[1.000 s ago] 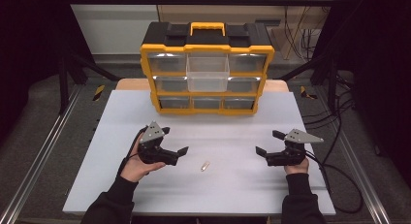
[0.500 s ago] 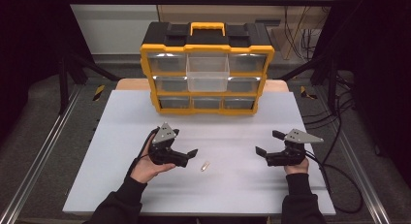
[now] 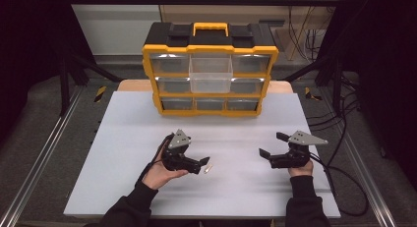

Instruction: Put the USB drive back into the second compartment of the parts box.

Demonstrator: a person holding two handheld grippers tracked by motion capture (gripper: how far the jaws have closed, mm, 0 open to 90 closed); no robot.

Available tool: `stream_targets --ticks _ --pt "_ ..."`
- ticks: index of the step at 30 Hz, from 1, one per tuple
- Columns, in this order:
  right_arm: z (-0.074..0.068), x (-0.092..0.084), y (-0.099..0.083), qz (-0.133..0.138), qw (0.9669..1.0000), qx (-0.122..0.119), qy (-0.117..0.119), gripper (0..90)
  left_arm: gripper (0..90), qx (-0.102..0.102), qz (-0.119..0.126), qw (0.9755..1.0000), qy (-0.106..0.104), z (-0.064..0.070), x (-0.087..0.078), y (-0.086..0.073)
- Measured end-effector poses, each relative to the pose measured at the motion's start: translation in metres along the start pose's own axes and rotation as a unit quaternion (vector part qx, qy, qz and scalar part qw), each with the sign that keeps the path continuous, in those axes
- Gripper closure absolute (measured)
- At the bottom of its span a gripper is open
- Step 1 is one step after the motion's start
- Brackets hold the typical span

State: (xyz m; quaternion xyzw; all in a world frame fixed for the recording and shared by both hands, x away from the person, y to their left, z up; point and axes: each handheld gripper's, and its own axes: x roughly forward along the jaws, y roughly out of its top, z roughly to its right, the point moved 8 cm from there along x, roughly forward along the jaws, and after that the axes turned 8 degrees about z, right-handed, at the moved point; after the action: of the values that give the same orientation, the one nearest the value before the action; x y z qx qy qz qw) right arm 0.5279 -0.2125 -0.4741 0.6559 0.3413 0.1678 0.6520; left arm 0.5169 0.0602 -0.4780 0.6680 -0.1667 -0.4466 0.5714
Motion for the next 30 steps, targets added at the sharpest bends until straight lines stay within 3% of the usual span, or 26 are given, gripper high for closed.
stream_targets --ticks 20,30 --pt "0.000 0.001 -0.001 -0.001 1.0000 0.000 -0.001 2.7 1.4 -0.007 -0.049 0.9988 0.003 0.012 0.020 -0.023" --pt "0.000 0.001 -0.001 -0.002 1.0000 0.001 -0.001 2.7 7.2 -0.011 -0.076 0.9970 0.003 0.016 0.027 -0.033"
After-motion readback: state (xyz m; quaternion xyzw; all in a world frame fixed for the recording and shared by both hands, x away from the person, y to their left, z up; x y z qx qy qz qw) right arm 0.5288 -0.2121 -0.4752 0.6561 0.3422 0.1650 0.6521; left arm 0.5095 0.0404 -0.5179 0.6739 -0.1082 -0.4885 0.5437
